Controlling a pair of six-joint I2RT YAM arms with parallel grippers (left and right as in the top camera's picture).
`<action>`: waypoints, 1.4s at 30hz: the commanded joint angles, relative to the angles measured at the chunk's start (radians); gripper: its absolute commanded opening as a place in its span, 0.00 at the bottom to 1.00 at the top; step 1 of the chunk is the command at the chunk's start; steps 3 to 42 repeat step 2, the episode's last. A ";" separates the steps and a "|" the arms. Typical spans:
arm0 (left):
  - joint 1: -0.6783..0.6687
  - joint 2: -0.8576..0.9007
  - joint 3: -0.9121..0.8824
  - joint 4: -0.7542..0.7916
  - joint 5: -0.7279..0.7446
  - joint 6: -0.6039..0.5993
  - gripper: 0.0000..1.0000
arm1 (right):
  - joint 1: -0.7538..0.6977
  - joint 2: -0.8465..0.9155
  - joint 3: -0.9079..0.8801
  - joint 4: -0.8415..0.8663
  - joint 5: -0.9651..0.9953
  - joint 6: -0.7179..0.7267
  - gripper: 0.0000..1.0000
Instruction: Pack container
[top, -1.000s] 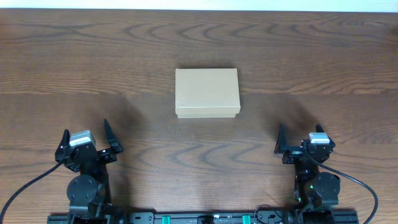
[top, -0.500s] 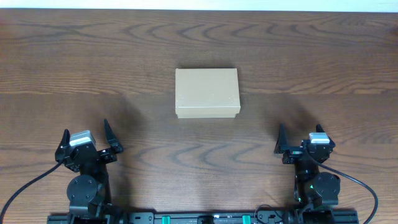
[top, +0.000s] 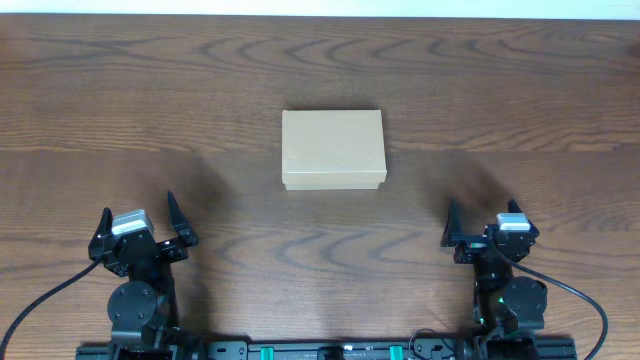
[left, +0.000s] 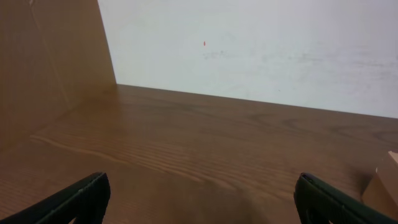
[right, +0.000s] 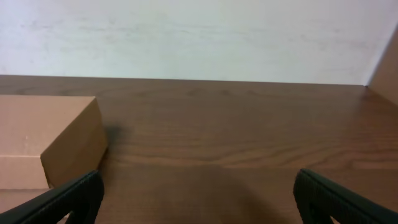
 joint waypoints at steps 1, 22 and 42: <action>-0.001 -0.011 0.005 0.006 -0.004 0.014 0.95 | -0.011 -0.007 -0.006 0.001 0.006 0.014 0.99; -0.001 -0.011 0.005 0.006 -0.004 0.014 0.95 | -0.011 -0.007 -0.006 0.001 0.006 0.014 0.99; -0.001 -0.011 0.005 0.006 -0.004 0.014 0.95 | -0.011 -0.007 -0.006 0.001 0.006 0.014 0.99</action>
